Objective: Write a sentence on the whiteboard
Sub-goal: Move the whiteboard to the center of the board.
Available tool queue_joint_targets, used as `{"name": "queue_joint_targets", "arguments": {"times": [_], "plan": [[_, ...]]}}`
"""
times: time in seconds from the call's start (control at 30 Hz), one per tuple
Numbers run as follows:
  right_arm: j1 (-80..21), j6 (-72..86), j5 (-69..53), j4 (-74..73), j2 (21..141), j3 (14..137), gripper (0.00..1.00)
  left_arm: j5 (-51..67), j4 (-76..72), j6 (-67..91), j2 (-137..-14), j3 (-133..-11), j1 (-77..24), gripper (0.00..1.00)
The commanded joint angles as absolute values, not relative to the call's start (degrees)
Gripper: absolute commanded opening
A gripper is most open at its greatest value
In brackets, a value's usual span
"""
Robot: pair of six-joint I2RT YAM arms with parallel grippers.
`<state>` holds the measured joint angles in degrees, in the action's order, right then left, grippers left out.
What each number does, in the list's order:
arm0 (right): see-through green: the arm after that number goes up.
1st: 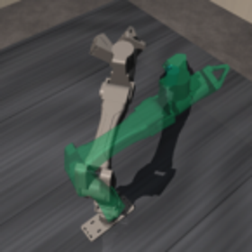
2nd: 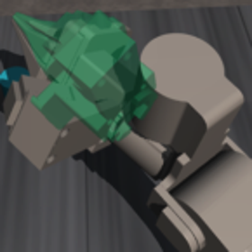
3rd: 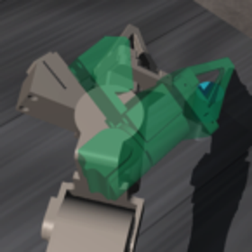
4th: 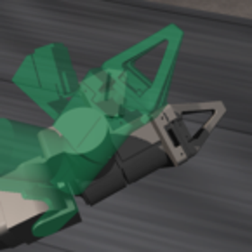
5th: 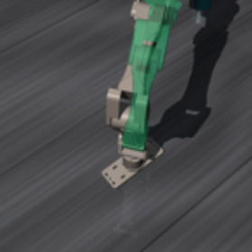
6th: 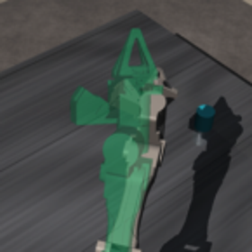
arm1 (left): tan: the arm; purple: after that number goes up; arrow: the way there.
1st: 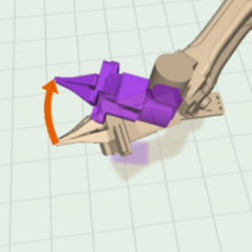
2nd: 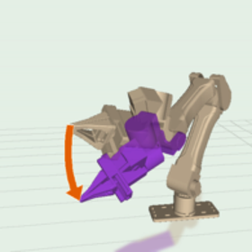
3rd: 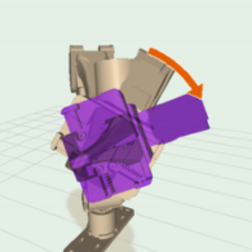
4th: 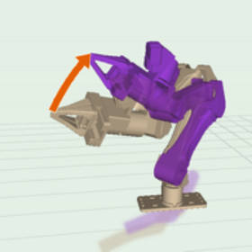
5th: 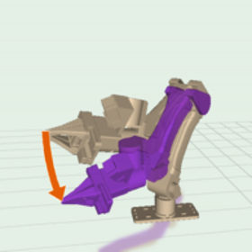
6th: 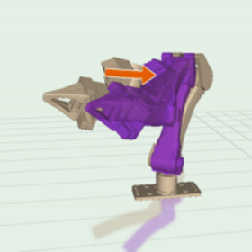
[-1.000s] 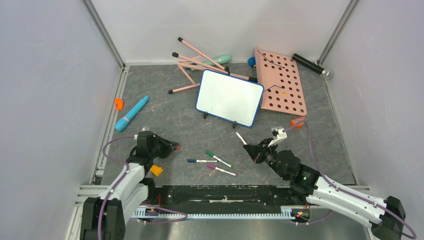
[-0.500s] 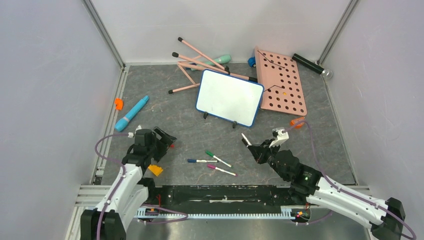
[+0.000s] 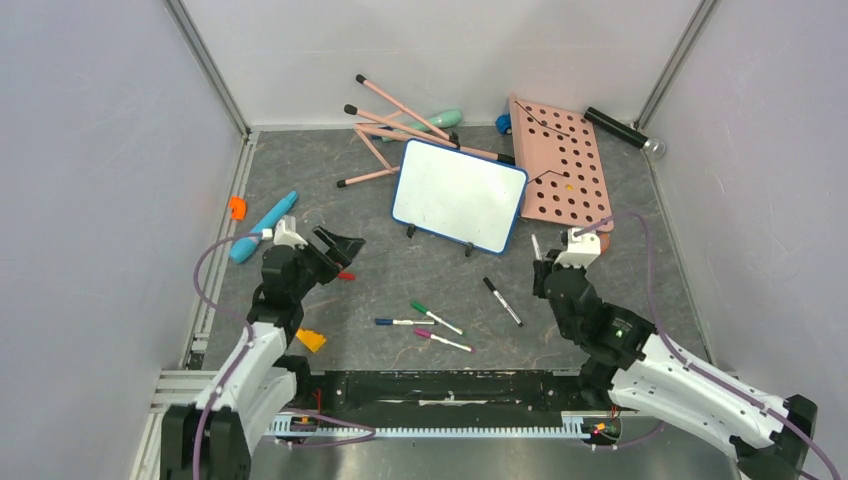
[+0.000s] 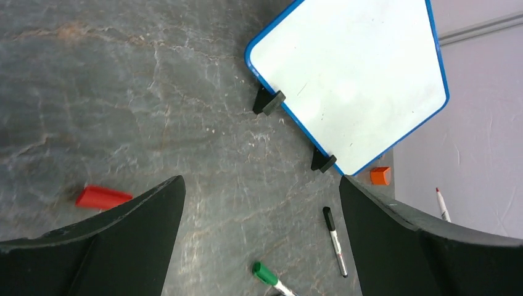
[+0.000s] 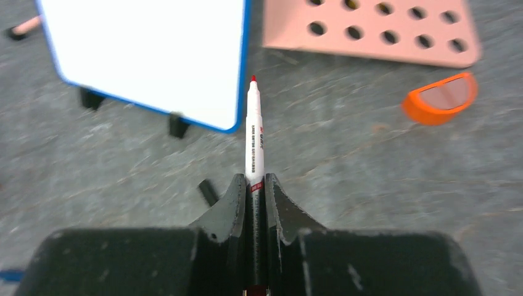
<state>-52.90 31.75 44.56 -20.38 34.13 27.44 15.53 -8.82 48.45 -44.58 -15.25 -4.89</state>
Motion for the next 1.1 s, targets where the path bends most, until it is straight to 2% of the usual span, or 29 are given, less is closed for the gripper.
{"name": "queue_joint_targets", "arguments": {"times": [0.0,0.13,0.3,0.47,0.73,0.93,1.07], "plan": [[-46.1,24.0,48.2,-23.0,39.4,35.1,0.00,18.9,-28.2,44.2,-54.4,-18.2,-4.7,1.00],[-40.4,17.1,46.3,-20.1,43.6,41.6,0.00,20.9,-39.6,45.0,-66.6,-22.6,-4.7,1.00],[-32.1,10.8,38.2,-17.1,51.8,51.9,0.00,26.4,-53.6,45.3,-82.5,-30.1,-4.8,0.99],[-22.1,9.9,25.3,-12.3,59.6,58.9,0.00,33.9,-55.0,45.0,-95.9,-41.7,-4.7,0.97],[-10.5,13.1,0.6,0.8,70.2,62.5,0.00,40.9,-60.8,48.0,-110.6,-53.9,-4.7,0.99],[-6.3,17.3,-15.6,8.8,81.1,66.3,0.00,42.8,-62.3,48.5,-117.4,-59.6,-4.8,0.99],[-6.0,18.6,-19.4,12.2,86.5,68.4,0.00,44.4,-60.9,47.8,-121.2,-63.1,-5.0,0.99]]}}
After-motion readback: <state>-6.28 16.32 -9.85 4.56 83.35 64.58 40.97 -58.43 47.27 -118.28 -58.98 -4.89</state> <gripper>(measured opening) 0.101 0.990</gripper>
